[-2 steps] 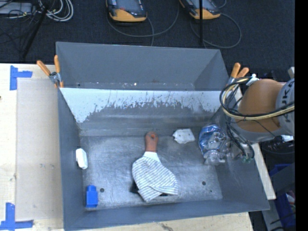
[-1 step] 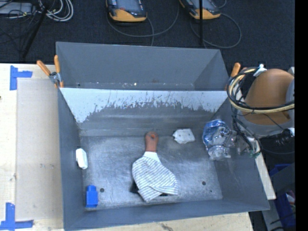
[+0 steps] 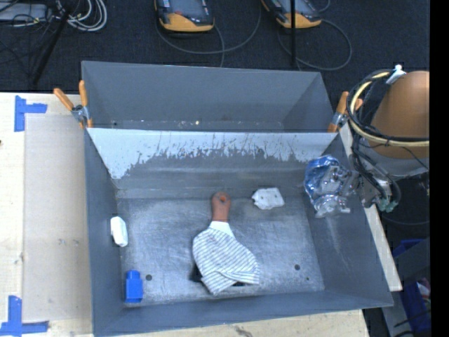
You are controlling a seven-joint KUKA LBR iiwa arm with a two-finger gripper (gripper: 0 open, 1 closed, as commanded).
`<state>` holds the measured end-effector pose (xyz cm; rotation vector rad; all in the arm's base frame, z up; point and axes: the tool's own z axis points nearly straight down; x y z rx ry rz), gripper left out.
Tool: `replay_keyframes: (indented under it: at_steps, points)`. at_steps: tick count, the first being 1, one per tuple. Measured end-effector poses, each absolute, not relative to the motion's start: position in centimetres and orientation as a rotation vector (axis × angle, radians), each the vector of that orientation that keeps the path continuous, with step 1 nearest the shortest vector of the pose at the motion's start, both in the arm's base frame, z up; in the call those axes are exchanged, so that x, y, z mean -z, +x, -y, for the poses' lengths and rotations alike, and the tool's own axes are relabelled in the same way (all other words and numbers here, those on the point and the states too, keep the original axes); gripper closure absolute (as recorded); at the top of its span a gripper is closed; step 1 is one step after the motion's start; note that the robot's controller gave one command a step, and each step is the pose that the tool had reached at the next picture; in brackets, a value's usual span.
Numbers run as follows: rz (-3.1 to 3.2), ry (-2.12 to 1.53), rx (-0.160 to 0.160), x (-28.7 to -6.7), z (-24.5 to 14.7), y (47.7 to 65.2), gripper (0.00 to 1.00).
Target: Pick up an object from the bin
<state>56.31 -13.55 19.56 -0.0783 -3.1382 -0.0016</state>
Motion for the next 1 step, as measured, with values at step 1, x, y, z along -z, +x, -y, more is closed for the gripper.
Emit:
replay_keyframes:
  at_steps: [1]
  points:
    - [3.154,-0.067,-0.004,-21.41,13.56,56.32,1.0]
